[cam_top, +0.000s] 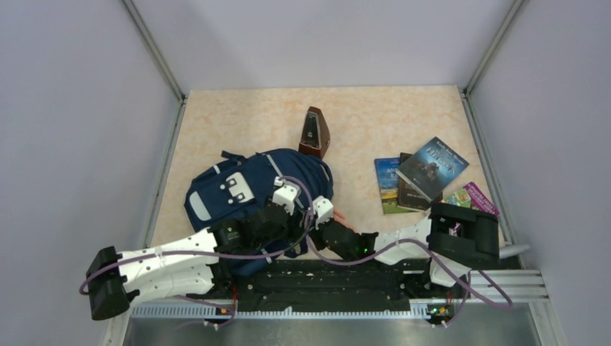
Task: Pack the student bag
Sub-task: Unzip the student bag at the center of the board.
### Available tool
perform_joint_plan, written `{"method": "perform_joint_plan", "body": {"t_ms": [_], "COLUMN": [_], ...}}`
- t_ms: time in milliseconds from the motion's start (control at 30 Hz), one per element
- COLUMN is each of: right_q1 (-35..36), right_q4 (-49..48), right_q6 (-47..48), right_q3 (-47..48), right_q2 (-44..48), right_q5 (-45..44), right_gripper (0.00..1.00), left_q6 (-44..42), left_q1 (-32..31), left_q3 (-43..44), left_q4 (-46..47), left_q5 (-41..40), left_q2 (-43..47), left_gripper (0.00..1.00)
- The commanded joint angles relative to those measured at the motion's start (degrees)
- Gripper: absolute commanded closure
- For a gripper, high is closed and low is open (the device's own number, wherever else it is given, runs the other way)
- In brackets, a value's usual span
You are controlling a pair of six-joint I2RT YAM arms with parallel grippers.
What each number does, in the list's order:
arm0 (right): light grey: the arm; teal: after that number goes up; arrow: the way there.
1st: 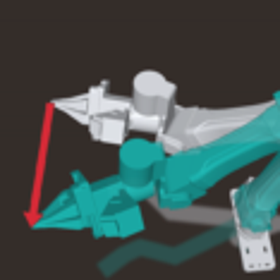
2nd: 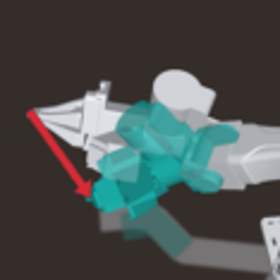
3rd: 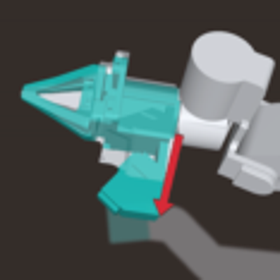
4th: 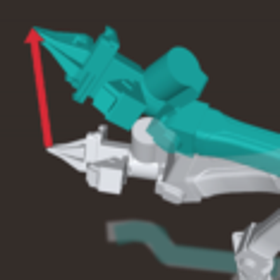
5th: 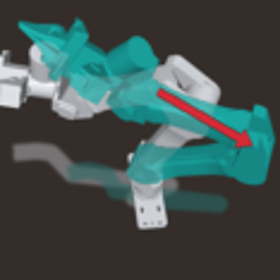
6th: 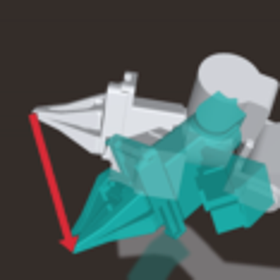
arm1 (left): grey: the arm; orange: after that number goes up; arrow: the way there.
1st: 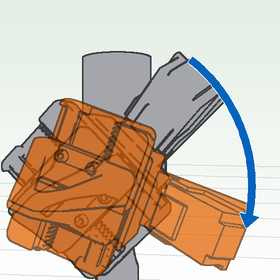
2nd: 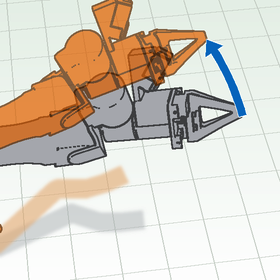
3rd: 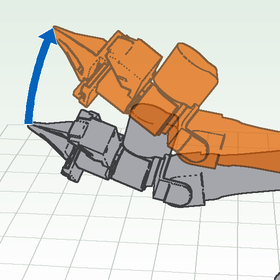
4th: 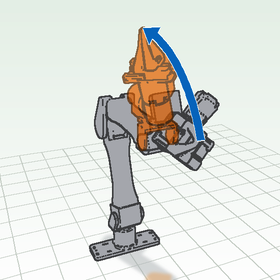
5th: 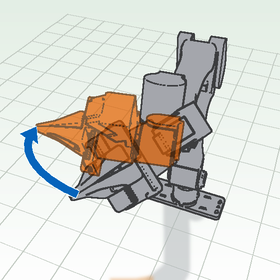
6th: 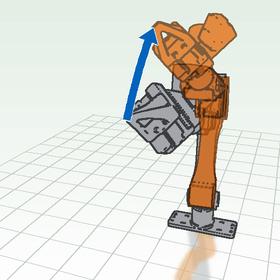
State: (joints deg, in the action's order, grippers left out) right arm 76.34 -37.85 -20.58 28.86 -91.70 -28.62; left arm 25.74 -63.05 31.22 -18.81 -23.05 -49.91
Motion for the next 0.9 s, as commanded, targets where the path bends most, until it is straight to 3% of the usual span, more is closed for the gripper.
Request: {"method": "perform_joint_plan", "body": {"t_ms": [0,333,533,700,867], "right_q1": [-4.06,-6.39,-7.29,-7.74,-10.16], "right_q4": [5.71,11.43,10.82,11.94,12.91], "right_q6": [0.97,-0.03,-1.35,-1.45,-2.76], "right_q3": [0.91,1.37,0.30,0.11,-0.58], "right_q2": [5.31,9.05,11.52,13.45,15.14], "right_q5": [5.00,6.28,8.02,7.13,6.63], "right_gripper": [1.00,1.00,1.00,1.00,1.00], "left_q6": [-5.05,-7.10,-5.84,-4.04,-3.04], "left_q1": [-0.08,-0.06,-0.06,-0.06,-0.13], "left_q3": [0.93,3.20,2.76,2.88,2.79], "left_q4": [3.94,6.34,9.09,9.40,9.40], "left_q5": [5.75,5.99,3.92,1.16,1.26], "left_q2": [-4.74,-13.71,-16.58,-19.46,-21.22], "left_gripper": [0.27,0.27,0.32,0.45,0.68]}}
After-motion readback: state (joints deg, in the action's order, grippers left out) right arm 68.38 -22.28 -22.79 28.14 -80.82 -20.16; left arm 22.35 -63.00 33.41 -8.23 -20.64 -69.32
